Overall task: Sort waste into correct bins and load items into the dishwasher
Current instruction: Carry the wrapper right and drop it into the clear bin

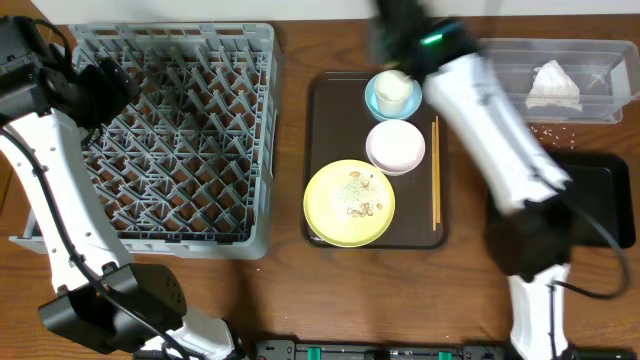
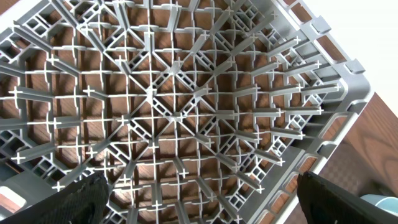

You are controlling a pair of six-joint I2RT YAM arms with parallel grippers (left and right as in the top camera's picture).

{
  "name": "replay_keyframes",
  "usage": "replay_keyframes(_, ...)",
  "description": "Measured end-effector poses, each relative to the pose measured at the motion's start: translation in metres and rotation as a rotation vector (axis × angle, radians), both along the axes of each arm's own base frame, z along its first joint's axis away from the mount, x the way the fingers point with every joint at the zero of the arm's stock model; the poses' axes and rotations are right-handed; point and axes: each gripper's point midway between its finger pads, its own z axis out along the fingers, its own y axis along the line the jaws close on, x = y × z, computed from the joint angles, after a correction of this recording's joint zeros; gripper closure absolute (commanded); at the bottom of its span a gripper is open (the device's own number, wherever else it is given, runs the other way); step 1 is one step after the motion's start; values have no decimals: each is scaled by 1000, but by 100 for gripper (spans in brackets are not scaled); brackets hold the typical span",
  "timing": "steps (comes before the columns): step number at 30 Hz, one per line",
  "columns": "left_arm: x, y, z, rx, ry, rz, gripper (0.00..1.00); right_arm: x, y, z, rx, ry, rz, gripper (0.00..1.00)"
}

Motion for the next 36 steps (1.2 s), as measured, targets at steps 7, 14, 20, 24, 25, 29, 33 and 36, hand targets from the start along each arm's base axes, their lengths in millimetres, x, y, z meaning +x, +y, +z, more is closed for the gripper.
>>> replay_keyframes(7,0,0,0,0,0,0,2,-4,-175,-15,152,134,-527,99)
replay_keyframes(14,0,0,0,0,0,0,2,-1,-259,-38,278,139,-789,90)
replay_keyframes(20,0,0,0,0,0,0,2,25,-268,-63,325,116,-756,1)
replay_keyframes(24,0,0,0,0,0,0,2,38,-251,-63,342,118,-609,1)
replay_keyframes(25,0,0,0,0,0,0,2,42,-243,-61,355,117,-542,1)
replay_keyframes(29,0,0,0,0,0,0,2,50,-199,-49,430,116,-238,1)
replay_keyframes(33,0,0,0,0,0,0,2,41,-133,-30,512,98,171,1)
replay_keyframes(36,0,0,0,0,0,0,2,18,-70,-24,530,115,444,1)
